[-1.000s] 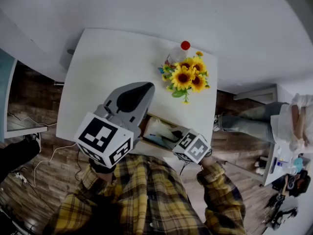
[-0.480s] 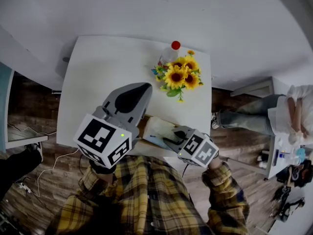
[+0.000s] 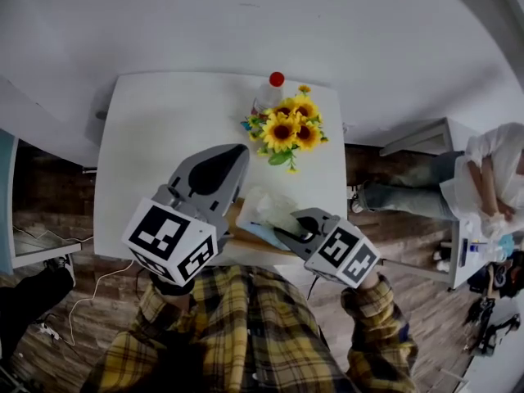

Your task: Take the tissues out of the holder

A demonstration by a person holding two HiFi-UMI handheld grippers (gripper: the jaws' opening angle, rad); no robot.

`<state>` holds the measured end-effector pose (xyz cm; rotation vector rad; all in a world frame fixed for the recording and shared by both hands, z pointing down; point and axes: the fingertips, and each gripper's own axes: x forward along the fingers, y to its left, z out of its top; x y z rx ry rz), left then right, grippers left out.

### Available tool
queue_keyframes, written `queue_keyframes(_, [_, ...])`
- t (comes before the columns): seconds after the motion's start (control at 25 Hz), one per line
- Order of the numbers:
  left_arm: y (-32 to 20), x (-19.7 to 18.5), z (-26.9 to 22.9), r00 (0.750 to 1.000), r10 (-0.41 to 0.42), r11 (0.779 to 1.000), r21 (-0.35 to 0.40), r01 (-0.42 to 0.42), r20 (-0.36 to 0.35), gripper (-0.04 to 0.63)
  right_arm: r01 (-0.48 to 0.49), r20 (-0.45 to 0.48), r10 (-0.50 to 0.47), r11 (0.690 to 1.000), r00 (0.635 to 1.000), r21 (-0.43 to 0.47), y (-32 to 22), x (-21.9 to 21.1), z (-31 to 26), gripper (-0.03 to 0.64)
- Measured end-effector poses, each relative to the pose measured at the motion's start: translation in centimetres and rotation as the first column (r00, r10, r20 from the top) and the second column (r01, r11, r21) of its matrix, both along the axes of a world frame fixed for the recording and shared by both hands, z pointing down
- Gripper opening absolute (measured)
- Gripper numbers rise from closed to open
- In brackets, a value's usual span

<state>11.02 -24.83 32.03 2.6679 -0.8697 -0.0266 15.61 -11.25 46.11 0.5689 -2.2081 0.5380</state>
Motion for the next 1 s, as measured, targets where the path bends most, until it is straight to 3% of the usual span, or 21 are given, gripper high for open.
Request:
queue_keyframes(0.24, [0.1, 0.6, 0.2, 1.0, 0.017, 1.0, -0.012, -0.017, -0.004, 0.014, -0.106, 0.126, 0.094, 0.989, 0.988, 0.1, -2.0, 0.8, -5.0, 0.052])
queue_keyframes(0.4, [0.0, 0.8, 0.1, 1.0, 0.016, 1.0, -0.008, -0.016, 0.002, 0.014, -0.202, 0.184, 0.167, 0.96, 0.969, 0.194, -3.5, 1.7, -8.3, 0.052])
queue_keyframes(0.6, [-0.3, 0.9, -0.5, 1.0, 0.029, 1.0, -0.003, -0.029, 0.005, 0.014, -0.343, 0.313, 0.257, 0.902, 0.915, 0.262, -5.1, 2.7, -11.7, 0.052])
queue_keyframes(0.76, [-0.4, 1.2, -0.8, 0.999, 0.031, 0.999, 0.005, -0.031, 0.012, 0.014, -0.46, 0.429, 0.32, 0.843, 0.845, 0.278, -6.1, 3.6, -14.0, 0.052])
queue_keyframes(1.0, [-0.3, 1.6, -1.0, 0.999, 0.041, 0.999, 0.005, -0.041, 0.016, 0.014, -0.572, 0.547, 0.349, 0.759, 0.761, 0.311, -7.1, 4.7, -16.8, 0.052])
